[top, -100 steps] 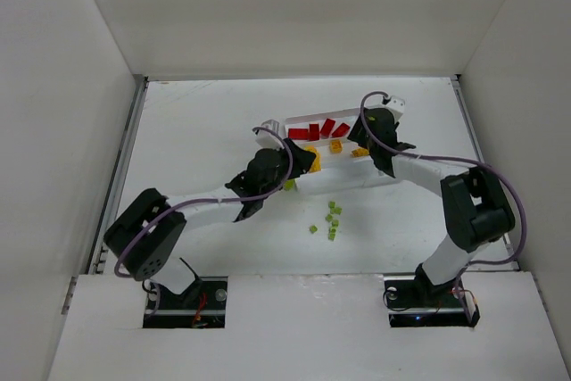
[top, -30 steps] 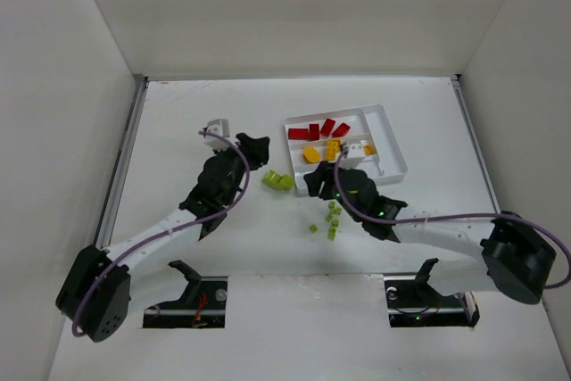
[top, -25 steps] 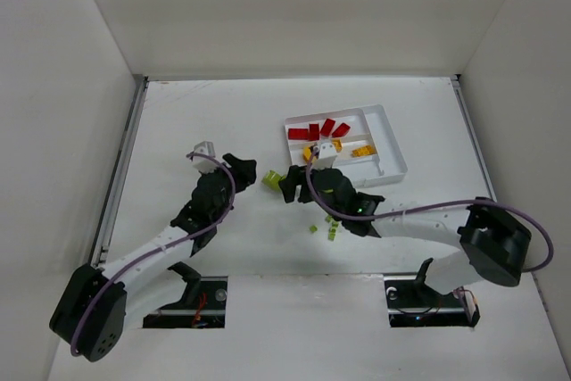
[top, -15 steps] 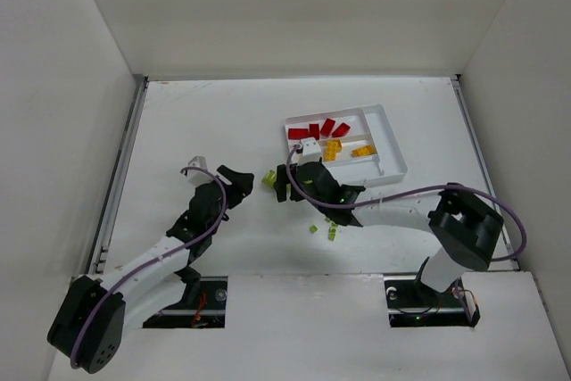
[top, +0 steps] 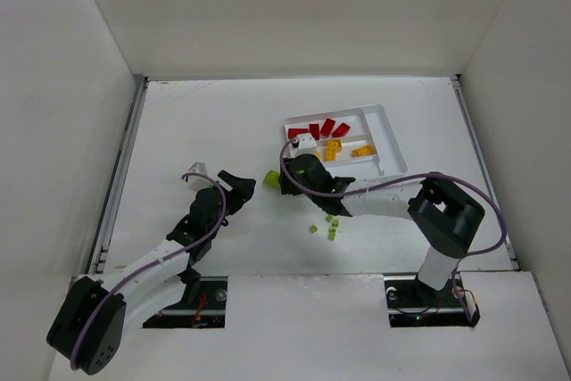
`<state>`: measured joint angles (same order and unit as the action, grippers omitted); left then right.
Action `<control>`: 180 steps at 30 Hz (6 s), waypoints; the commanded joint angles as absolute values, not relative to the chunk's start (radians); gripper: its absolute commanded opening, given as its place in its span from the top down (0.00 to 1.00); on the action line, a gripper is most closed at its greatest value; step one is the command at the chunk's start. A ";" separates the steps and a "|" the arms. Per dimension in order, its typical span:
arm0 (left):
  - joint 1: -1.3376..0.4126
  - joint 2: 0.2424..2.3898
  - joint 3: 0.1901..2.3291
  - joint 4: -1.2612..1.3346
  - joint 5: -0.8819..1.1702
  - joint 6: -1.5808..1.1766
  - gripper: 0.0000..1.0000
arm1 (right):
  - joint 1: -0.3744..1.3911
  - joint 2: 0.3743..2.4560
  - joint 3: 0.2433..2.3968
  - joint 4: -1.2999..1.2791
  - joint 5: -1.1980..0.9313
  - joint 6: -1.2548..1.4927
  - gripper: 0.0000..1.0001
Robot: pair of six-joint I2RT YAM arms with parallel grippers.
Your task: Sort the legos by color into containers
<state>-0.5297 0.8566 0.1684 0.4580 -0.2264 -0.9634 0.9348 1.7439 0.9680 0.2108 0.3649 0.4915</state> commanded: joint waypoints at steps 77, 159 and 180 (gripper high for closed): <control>-0.320 1.101 0.324 0.452 0.402 -1.664 0.22 | 1.246 1.678 0.813 0.880 0.762 -0.213 0.64; -0.485 0.948 0.100 1.083 0.176 -1.196 0.89 | 0.832 1.442 0.640 0.784 -0.141 1.005 0.08; -0.510 0.920 0.071 1.092 0.163 -1.207 0.90 | 0.802 1.485 0.609 0.893 -0.149 1.052 0.55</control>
<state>-0.5102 0.9478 0.0788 1.0058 0.1638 -1.2087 0.8101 1.4990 0.6060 0.8238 -0.1642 1.0554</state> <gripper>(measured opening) 0.363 0.479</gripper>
